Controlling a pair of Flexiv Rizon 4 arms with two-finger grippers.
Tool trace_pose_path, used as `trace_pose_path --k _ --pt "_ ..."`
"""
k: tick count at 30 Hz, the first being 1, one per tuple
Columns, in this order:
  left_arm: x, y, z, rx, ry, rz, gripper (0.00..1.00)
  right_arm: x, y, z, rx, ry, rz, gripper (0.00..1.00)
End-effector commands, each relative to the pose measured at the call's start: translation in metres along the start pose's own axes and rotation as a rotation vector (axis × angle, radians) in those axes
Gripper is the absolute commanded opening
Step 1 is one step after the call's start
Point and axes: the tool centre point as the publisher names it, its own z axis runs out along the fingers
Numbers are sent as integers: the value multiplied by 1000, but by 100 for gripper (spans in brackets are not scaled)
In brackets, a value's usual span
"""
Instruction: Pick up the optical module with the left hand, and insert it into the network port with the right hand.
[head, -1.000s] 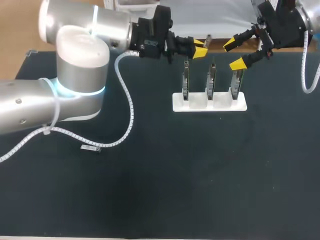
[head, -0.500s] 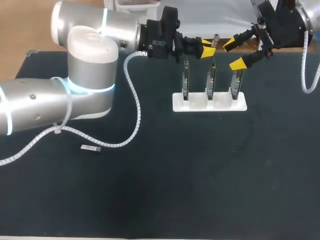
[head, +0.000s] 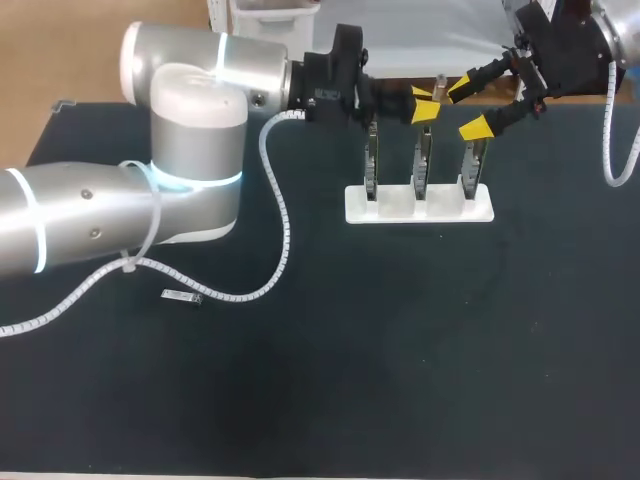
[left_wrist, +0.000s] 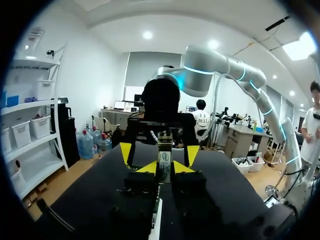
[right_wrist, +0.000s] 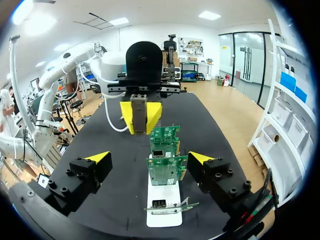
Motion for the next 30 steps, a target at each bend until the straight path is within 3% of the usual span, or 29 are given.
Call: trace_pose_path --k 1,21,30 --pt "1 10 4 13 -16 0 0 0 0 0 0 -1 -1 100" --pt "2 11 7 24 -101 71 0 0 0 0 0 -1 -1 100" --pt "0 14 -4 -24 -140 67 0 0 0 0 0 -1 -1 100"
